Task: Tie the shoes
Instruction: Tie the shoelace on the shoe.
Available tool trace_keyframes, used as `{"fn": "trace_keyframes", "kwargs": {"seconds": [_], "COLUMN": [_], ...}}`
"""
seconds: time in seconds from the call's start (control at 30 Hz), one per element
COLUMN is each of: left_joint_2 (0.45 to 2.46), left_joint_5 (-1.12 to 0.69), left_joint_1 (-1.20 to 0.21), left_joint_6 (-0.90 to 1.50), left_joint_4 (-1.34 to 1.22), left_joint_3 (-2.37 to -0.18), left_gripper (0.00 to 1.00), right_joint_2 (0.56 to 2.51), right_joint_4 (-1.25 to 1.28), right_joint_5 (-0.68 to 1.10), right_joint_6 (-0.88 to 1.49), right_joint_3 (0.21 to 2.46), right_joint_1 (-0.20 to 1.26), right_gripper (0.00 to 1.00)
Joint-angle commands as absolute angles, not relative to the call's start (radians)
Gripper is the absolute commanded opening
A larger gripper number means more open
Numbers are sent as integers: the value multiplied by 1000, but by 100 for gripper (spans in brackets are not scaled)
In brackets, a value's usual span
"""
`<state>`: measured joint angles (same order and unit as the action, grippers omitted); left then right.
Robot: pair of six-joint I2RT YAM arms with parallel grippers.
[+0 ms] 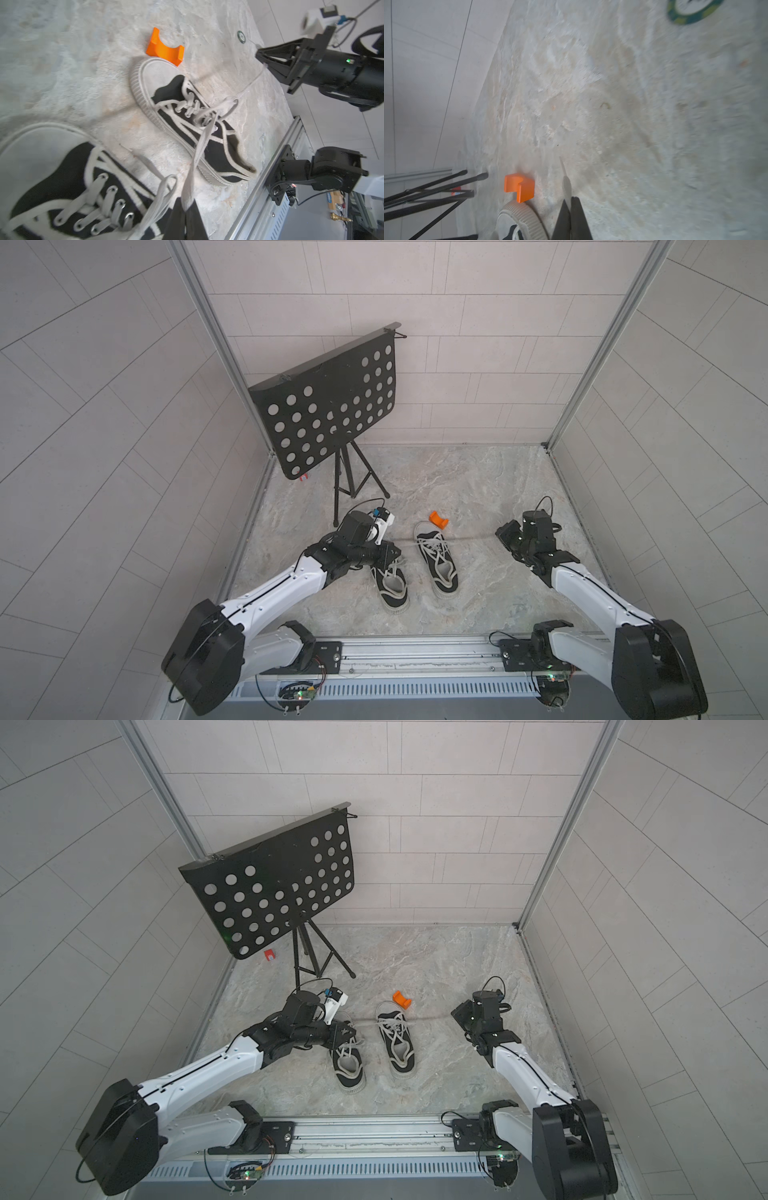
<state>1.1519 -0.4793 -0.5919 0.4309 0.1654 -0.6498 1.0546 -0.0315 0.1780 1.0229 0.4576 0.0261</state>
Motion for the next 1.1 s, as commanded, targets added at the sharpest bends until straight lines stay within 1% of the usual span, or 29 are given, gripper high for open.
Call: {"fn": "trace_keyframes", "kwargs": {"seconds": [0.0,0.2,0.43,0.6,0.87,1.0,1.07], "left_joint_2": [1096,1024,1012,1014,1015,1019,1017], "left_joint_5": [-428,-409,-434,-439,-448,-495,-552], "left_joint_1": [-550,-470,-405,-382,-370,-369,-374], "left_joint_6": [456,495,505,515,527,525,532], "left_joint_4": [249,304,343,363,377,367,335], "left_joint_3": [-635,-602,-601,-597,-582,-576,-563], "left_gripper": [2,2,3,3,3,3,3], "right_joint_2": [1007,974,960,972,967,950,938], "right_joint_4": [-162,-194,-230,-241,-267,-291,-298], "right_joint_5": [152,153,133,109,127,151,205], "right_joint_6": [925,884,854,831,800,769,730], "right_joint_3": [435,413,416,428,444,466,480], "right_joint_1": [-49,-172,-316,-380,-520,-558,-557], "right_gripper": [0,0,0,0,0,0,0]}}
